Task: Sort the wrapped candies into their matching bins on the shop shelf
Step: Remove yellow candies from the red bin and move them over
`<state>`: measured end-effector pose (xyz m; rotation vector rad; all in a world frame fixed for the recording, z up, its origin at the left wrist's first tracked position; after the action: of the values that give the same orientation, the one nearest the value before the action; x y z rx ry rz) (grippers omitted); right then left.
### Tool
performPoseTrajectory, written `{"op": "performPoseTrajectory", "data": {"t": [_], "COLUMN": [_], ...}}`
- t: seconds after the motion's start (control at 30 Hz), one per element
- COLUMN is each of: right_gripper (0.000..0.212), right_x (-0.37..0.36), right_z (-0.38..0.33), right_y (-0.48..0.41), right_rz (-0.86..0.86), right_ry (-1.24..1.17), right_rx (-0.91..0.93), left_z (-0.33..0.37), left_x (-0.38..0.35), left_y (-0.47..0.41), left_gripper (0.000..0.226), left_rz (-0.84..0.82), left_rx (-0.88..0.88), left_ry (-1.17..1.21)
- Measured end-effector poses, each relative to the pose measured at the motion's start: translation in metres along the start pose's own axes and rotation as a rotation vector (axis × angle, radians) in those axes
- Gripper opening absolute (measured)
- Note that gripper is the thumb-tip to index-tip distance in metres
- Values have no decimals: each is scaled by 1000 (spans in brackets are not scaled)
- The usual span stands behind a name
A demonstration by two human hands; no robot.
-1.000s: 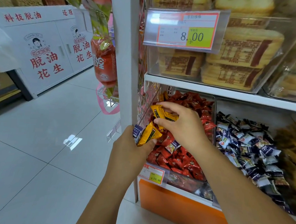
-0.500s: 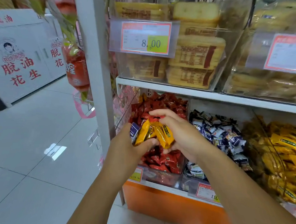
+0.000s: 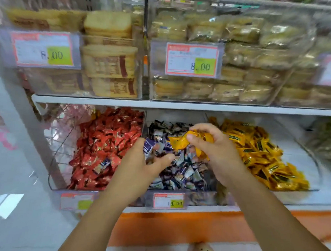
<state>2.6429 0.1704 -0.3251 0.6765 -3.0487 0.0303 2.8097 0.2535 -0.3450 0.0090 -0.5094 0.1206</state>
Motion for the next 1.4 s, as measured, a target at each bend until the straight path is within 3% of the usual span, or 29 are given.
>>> {"op": "performPoseTrajectory", "data": {"t": [0.1, 0.2, 0.27, 0.33, 0.43, 0.57, 0.73, 0.8, 0.9, 1.0, 1.13, 1.4], "right_gripper": [12, 11, 15, 42, 52, 54, 54, 51, 35, 20, 22, 20], "right_x": [78, 141, 164, 176, 181, 181, 182, 178, 137, 65, -15, -104], "right_z": [-7, 0, 21, 47, 76, 88, 80, 56, -1, -24, 4, 7], "right_y": [6, 6, 0, -7, -23, -35, -27, -22, -5, 9, 3, -16], "right_rz": [285, 453, 514, 523, 400, 242, 228, 307, 384, 149, -196, -376], "right_ry": [235, 669, 977, 1208, 1333, 1338, 1267, 1281, 1128, 919, 916, 866], "right_rx": [146, 220, 137, -11, -257, -445, -457, -343, 79, 267, 220, 272], "left_z": [3, 1, -1, -3, -3, 0, 2, 3, 2, -1, -15, -62], "left_x": [-21, -42, -48, -52, -54, -51, -38, -31, -15, 7, 41, 117], "left_y": [-10, -21, -29, -36, -43, -45, -34, -27, -16, -5, 9, 44], "left_gripper": [58, 81, 77, 70, 52, 29, 10, 16, 20, 16, 28, 21], "left_rz": [-29, -96, -88, -69, -31, -8, -22, -11, 33, 87, 183, 411], "left_rx": [8, 49, 56, 63, 67, 53, 22, 31, 17, -23, -20, 136], "left_ry": [-44, -118, -162, -177, -187, -187, -176, -198, -201, -193, -149, -309]}}
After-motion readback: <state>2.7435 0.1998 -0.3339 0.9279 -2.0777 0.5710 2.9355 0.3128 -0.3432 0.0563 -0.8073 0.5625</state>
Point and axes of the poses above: each hand's wrist, its own y-axis away from the middle knuckle, its own x-axis out of the back of the hand, z = x × y, the point moved 7 cm from there along -y, towards the middle knuckle, and after that the axes turned 8 degrees about -z, right-handed, at the moved point
